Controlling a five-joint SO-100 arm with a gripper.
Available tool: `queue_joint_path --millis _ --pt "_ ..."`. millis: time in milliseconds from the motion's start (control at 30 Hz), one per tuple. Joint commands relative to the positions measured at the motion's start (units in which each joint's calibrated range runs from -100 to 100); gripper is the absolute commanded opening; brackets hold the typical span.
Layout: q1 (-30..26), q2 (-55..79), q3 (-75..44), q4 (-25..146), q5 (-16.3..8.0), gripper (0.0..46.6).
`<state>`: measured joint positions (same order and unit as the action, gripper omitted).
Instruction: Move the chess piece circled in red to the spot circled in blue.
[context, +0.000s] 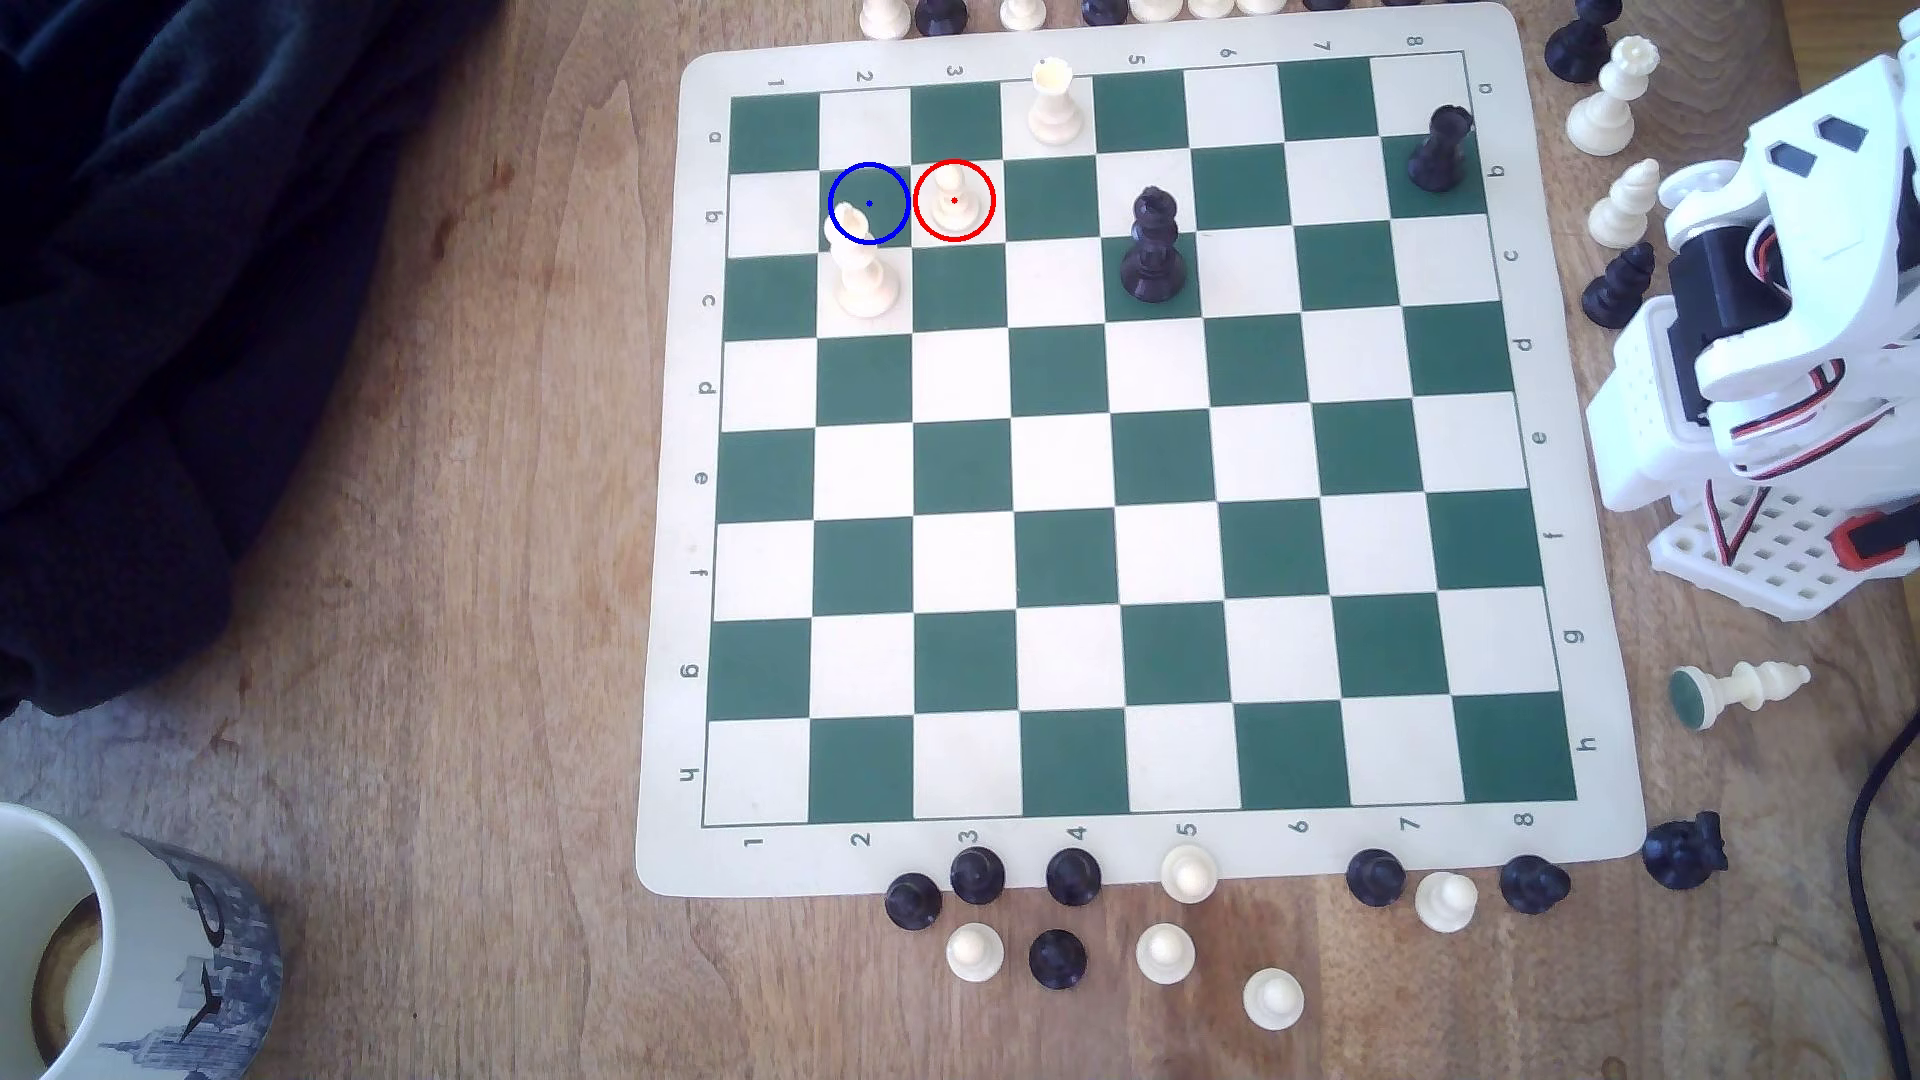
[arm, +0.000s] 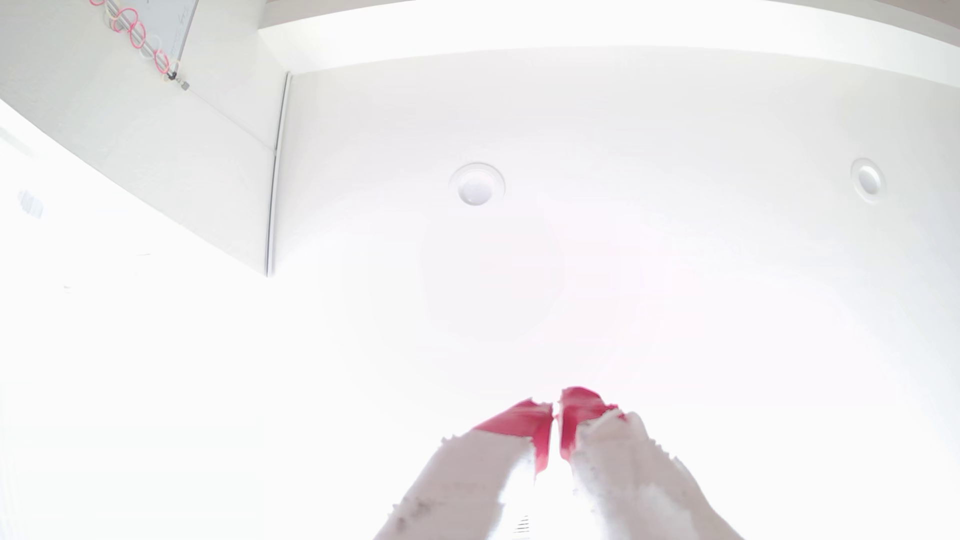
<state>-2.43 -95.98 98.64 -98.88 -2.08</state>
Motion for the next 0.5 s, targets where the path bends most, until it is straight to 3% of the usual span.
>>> queue_joint_path --millis 0,233,467 --pt "1.77 0.22 1.36 3.39 0.29 0.2" --pt "7.95 0.14 -0.09 28.37 0.29 0.2" --pt "15.38 0.14 -9.61 68.83 -0.1 0.2"
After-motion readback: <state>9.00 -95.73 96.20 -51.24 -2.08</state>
